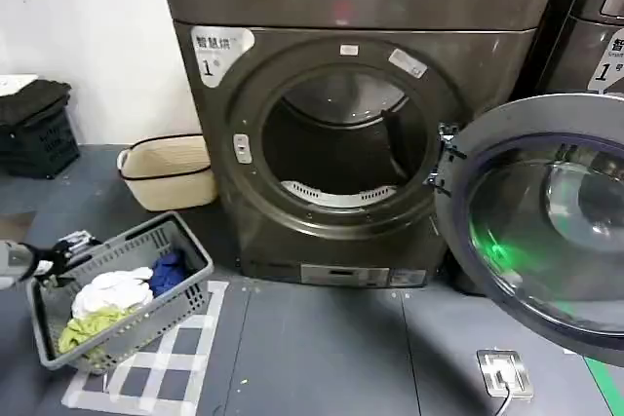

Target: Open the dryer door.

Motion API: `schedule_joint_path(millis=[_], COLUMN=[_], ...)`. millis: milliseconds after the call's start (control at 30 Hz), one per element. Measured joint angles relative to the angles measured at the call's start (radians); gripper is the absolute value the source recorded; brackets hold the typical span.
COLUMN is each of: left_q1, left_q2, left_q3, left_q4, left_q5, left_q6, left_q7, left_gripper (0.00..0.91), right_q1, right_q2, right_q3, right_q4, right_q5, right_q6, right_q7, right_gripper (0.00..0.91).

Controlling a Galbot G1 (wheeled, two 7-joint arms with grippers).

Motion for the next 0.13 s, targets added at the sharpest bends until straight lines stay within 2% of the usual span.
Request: schedule_joint_path(millis=[133], left_q1=[-0.001], left_q2=[-0.006], left_q3=[0.000], left_q4=[0.001], left_q5=[0.008], left_q6=[0.000], left_q7=[0.000], left_gripper=[0.907], right_q1=[0.000], right_q2=[0.001], right_q3=[-0.001], right_q4=[0.001], right_q5=[-0.001], right_q6=[0.000], right_q7=[-0.001], right_gripper=[0.907])
